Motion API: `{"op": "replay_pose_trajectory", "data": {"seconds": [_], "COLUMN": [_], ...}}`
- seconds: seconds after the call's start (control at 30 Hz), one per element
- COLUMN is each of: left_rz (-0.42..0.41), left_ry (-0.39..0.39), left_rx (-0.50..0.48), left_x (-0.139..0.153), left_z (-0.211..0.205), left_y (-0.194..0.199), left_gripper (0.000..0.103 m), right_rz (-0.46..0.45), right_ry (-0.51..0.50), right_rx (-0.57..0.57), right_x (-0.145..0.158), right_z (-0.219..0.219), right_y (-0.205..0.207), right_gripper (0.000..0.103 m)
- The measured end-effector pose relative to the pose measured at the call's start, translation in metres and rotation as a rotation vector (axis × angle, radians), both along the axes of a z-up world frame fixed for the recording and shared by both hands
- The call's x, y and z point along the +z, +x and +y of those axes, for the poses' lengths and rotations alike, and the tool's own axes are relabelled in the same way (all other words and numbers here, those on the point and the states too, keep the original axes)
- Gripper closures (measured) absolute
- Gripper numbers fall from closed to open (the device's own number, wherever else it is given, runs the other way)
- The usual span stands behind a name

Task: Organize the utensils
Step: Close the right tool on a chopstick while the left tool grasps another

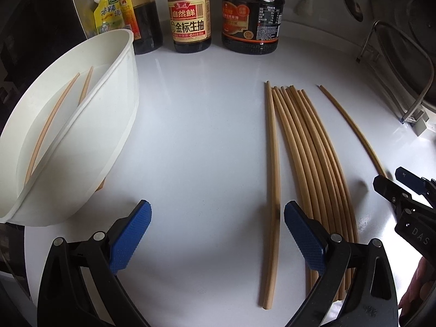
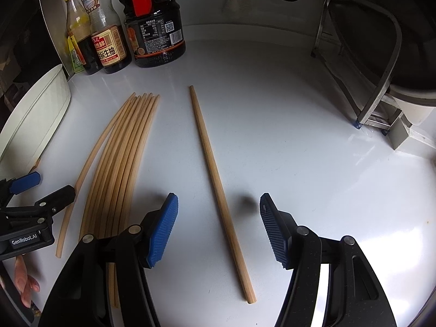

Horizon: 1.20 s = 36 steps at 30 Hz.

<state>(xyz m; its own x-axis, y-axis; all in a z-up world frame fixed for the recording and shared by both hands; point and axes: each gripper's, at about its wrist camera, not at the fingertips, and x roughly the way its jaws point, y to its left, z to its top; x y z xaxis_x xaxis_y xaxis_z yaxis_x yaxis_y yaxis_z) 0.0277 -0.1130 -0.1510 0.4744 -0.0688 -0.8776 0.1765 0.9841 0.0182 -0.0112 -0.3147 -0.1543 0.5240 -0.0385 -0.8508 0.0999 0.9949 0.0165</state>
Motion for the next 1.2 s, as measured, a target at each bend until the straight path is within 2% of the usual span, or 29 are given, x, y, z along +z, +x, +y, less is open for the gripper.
{"op": "replay_pose_trajectory", "data": {"seconds": [0.43,0.93,1.07,1.1,1.2], "left_rz": [0.028,0.061,0.053,0.048,0.050], "left_ry": [0.056,0.010,0.029,0.038,0.024], "left_rx": [-0.034,-0.004,-0.003,-0.002,-0.010], "left_x": [-0.006,-0.008,-0.007,-0.006,-0.003], "left_z": [-0.011,-0.016,-0.020,-0.021,-0.023], "left_y": [0.004,0.028,0.029,0.029,0.030], "left_gripper": [0.007,0.005,0.008,0.011,0.022], "right_rz": [0.006,-0.003,-0.004,-0.002,-0.001], "right_ry": [-0.001,-0.045,-0.044,-0.043,-0.046], "right_rx": [0.001,0.039,0.064,0.067,0.088], "right_x": [-0.003,-0.003,-0.002,-0.002,-0.001], "right_z": [-0.006,0.001,0.007,0.009,0.013], "right_y": [0.002,0.008,0.010,0.012,0.015], "right_gripper": [0.043,0.044,0.049,0.050,0.062]}}
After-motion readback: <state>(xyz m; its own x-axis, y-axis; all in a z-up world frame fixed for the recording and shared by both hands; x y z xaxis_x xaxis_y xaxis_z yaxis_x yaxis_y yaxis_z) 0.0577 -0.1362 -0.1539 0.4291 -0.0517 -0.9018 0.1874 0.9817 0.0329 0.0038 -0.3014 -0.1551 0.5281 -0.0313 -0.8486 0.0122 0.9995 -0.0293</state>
